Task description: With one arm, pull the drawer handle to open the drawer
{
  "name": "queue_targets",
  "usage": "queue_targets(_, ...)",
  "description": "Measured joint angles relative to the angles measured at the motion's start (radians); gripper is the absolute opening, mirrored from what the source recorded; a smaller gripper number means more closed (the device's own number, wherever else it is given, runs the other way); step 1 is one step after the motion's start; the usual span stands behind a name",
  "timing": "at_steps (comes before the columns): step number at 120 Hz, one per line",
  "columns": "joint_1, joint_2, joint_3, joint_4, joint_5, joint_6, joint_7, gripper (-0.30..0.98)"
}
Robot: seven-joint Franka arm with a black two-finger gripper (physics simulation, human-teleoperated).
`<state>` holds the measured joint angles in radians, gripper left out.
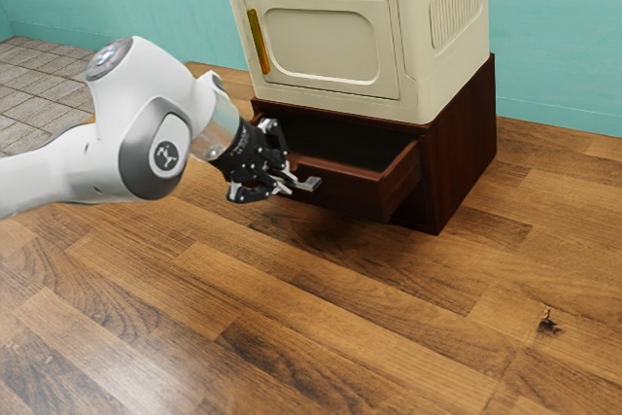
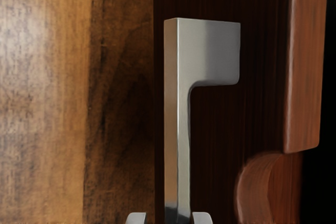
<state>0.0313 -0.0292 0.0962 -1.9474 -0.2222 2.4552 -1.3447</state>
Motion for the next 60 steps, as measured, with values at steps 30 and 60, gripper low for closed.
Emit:
queue_targets(30, 0.005, -0.04, 0.001, -0.039, 0.001, 0.0, -0.002, 0.02)
queue_targets(60, 0.017, -0.143, 0.019, -0.053, 0.004, -0.016, -0.003, 0.24)
